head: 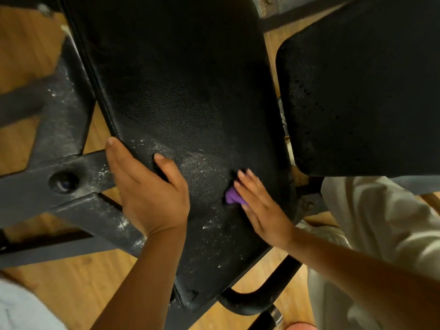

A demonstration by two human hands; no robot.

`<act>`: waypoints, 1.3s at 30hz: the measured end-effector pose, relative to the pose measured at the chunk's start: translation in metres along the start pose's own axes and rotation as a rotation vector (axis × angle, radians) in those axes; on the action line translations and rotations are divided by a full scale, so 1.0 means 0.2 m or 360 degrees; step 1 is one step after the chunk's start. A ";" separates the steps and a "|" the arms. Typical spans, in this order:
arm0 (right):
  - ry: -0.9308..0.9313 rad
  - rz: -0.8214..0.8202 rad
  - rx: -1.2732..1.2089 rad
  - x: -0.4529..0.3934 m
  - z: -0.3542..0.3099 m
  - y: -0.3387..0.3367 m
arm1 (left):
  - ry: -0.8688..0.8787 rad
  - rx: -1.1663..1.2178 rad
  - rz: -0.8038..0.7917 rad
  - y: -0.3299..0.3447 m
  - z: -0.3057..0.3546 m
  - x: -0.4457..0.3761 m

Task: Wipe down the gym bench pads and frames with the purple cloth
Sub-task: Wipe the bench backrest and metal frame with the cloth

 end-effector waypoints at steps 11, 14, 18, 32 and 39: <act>0.0288 0.0311 -0.0082 -0.47 -0.02 -0.12 | 0.0026 0.0035 -0.0013 0.01 -0.02 -0.01; 0.0056 -0.0045 0.0035 -0.07 -0.10 0.01 | 0.0031 0.0024 0.0022 0.01 -0.02 -0.01; -0.0269 -0.0168 0.0191 -0.03 -0.12 0.03 | 0.0029 0.0029 0.0033 -0.01 -0.02 -0.01; -0.0439 0.0022 -0.0041 -0.35 -0.20 -0.06 | 0.0014 0.0145 0.0187 -0.05 0.00 0.01; -0.1287 -0.0352 0.0375 -0.34 -0.20 -0.02 | 0.0109 0.0302 -0.0113 -0.08 -0.07 0.05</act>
Point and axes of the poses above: each hand's wrist, its own x-axis away from the middle knuckle, its own y-axis out of the palm, z = x × y, the point moved 8 cm from there along -x, towards the middle knuckle, and after that the axes turned 9 degrees about x, right-handed, at the moved point
